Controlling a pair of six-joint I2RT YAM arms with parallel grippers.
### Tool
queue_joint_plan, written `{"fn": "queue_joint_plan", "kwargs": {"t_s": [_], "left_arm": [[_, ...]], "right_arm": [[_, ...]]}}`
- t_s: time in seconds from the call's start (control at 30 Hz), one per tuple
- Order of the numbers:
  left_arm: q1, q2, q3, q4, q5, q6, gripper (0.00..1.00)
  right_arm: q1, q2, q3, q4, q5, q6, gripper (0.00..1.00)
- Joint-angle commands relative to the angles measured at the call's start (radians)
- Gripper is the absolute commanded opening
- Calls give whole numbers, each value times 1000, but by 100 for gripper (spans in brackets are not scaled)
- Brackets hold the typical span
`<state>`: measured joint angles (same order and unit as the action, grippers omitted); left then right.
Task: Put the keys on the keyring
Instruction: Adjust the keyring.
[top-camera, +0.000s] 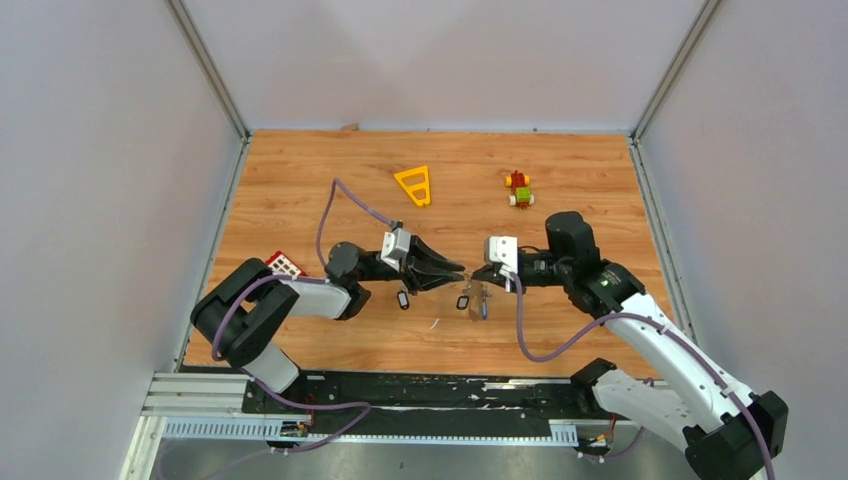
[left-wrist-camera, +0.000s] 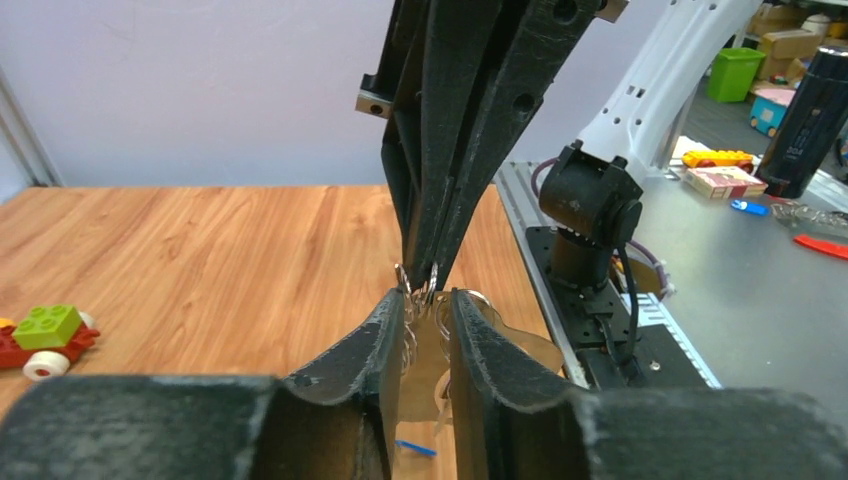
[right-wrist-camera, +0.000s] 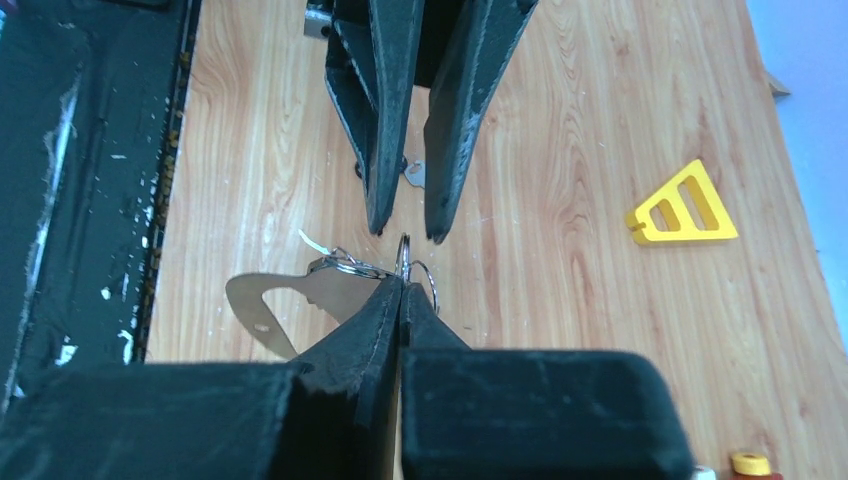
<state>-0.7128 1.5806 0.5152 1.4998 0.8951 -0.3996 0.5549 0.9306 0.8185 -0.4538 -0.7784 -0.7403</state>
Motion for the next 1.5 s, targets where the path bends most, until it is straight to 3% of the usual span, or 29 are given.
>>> {"fn": "queue_joint_plan", "kwargs": {"t_s": [0.0, 0.17, 0.37, 0.67, 0.87, 1.03, 1.33, 1.47], "left_arm": [[30, -1, 43, 108, 58, 6, 35], [73, -14, 84, 62, 126, -13, 61], [106, -53, 101, -153, 118, 108, 64], [107, -134, 194, -787, -72, 465, 65], [108, -175, 212, -959, -145, 586, 67], [108, -215, 217, -1061, -101, 693, 67], [101, -270, 259, -1267, 50, 932, 62], [68, -277, 321, -1413, 55, 1053, 53]], "right_arm": [[3, -35, -19, 4, 34, -122, 0], [30, -81, -46, 3, 110, -257, 0], [93, -165, -116, 61, 275, -502, 0], [186, -251, -352, 324, 526, -828, 0], [221, -278, -410, 421, 539, -847, 0], [230, -286, -428, 439, 523, -824, 0], [230, -268, -354, 338, 474, -720, 0], [231, -205, -268, 231, 441, -645, 0]]}}
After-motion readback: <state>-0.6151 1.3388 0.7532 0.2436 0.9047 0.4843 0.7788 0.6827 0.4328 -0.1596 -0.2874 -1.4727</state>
